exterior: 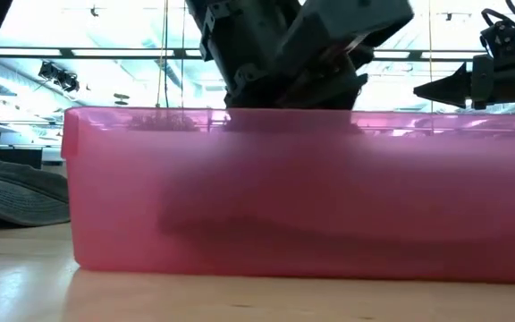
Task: Pick & Place hat
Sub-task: Put the red cap into the pink bin, then put the black cap into the transparent bin
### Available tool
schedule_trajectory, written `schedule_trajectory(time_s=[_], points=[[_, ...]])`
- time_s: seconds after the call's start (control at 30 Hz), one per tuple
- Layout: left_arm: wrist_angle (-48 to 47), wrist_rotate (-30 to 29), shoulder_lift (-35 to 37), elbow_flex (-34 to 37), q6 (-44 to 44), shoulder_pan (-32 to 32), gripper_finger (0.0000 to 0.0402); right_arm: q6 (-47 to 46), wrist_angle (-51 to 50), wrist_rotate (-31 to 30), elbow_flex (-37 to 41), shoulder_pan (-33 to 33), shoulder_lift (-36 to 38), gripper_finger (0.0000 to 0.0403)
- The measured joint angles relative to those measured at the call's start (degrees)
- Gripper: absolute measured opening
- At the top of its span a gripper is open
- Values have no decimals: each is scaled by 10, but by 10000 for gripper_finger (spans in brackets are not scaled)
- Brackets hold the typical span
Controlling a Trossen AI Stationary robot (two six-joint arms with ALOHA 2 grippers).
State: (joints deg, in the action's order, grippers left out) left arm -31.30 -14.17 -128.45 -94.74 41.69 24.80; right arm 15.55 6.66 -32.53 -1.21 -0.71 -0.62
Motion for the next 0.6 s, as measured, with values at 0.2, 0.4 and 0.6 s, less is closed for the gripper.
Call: schedule_trajectory(time_s=[0.2, 0.4, 0.6], points=[[-17, -34, 36, 5, -2, 9, 169, 0, 0, 0, 0, 0, 0, 160], [-57, -53, 121, 6, -21, 13, 169, 0, 1, 0, 0, 0, 0, 160], [-136, -119, 191, 5, -24, 35, 169, 0, 0, 0, 0, 0, 0, 160]])
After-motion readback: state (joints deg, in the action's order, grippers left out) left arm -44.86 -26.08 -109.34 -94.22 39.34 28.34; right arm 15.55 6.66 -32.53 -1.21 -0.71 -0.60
